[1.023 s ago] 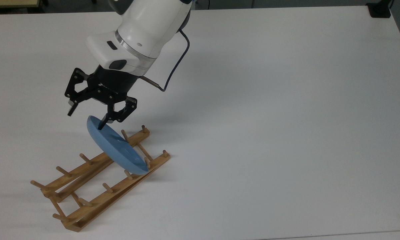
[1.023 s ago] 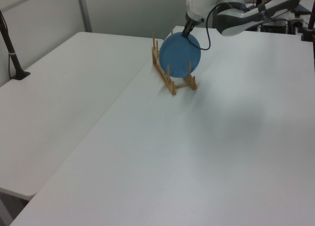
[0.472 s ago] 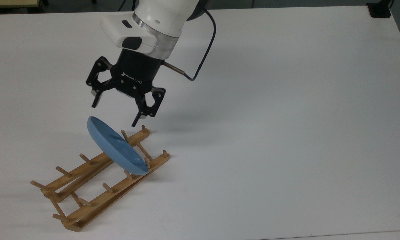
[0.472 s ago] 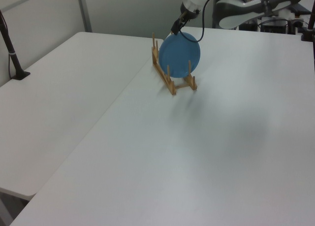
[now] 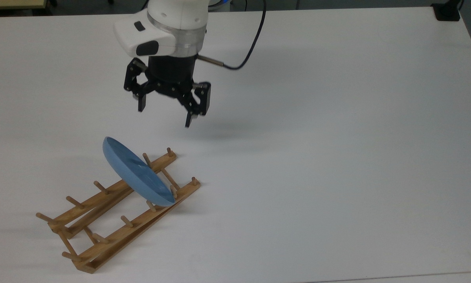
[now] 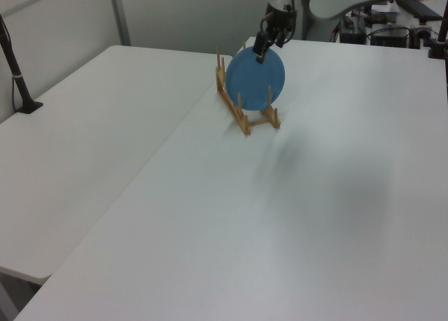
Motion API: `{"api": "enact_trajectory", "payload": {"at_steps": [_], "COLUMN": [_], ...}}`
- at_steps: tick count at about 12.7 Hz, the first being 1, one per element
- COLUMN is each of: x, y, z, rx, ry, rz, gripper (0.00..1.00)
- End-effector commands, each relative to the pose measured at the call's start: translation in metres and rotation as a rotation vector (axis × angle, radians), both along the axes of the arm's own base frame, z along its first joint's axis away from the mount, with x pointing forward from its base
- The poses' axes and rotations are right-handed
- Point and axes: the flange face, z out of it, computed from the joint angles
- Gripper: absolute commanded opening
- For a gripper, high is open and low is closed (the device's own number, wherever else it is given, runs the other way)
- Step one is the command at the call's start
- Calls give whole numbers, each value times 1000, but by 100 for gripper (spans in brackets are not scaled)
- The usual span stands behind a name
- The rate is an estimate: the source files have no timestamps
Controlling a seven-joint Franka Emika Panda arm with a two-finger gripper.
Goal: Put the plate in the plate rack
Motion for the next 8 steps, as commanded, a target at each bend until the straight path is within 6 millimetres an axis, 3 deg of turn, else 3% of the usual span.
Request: {"api": "enact_trajectory", "payload": {"at_steps": [1, 2, 4, 6, 8], "x": [-65, -87, -110, -119, -119], "y": [-6, -11, -26, -40, -41], "z": [26, 33, 44, 54, 57], "rx": [79, 124, 173, 180, 180], "ry": [198, 260, 339, 344, 341], "rz": [161, 184, 147, 119, 118], "gripper": [100, 100, 100, 100, 100]}}
